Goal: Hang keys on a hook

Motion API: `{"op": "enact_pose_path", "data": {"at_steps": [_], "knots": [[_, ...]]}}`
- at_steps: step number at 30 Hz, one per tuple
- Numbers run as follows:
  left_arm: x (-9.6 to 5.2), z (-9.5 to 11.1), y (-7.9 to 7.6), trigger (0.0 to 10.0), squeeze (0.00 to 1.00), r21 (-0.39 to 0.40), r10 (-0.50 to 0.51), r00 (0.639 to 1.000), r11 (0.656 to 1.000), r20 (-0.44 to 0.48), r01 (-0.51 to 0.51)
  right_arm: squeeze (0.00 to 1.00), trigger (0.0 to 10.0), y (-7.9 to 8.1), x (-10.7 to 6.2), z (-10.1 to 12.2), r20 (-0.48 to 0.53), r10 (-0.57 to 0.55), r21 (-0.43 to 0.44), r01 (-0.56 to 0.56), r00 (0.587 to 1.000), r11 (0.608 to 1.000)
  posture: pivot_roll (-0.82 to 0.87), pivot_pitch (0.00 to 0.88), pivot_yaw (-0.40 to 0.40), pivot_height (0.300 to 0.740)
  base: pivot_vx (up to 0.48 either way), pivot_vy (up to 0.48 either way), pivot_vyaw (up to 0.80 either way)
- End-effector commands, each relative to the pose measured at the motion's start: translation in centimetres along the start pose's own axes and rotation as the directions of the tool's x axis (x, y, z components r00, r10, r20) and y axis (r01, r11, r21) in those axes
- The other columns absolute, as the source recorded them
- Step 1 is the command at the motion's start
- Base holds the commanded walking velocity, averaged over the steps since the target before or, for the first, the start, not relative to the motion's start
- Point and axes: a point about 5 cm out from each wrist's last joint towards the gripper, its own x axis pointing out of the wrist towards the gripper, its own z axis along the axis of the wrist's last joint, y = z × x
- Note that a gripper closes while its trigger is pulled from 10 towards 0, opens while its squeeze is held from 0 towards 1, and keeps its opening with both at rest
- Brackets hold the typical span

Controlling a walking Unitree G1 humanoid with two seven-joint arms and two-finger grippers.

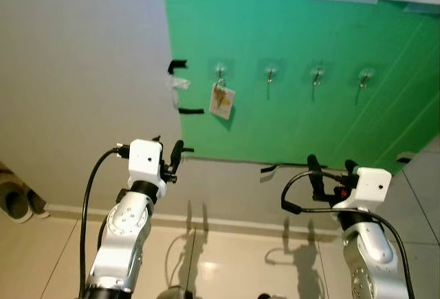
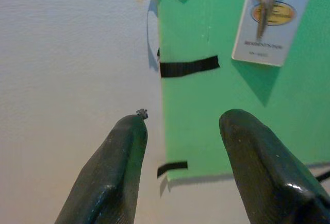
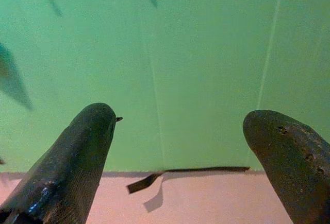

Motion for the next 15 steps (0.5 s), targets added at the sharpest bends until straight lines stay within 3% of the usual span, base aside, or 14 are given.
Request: {"op": "enact_pose_path", "data": {"at_steps": [1,15], "knots": [[0.08,-0.09,-0.1,10.0,0.0,0.014,-0.011,1.0,1.0,-0.002,0.011,0.0,10.0,-0.2,-0.17,-0.41,-0.014,-0.003,0.006,0.003,1.0,1.0,-0.04,0.0,0.03,0.74,-0.281,0.0,0.0],[0.52,-0.04,0.0,10.0,0.0,0.026,-0.031,1.0,0.999,0.003,0.031,0.0,10.0,-0.73,-0.06,-1.07,-0.026,-0.014,-0.001,0.014,1.0,1.0,-0.05,0.0,0.042,0.74,-0.281,0.0,0.0]]}}
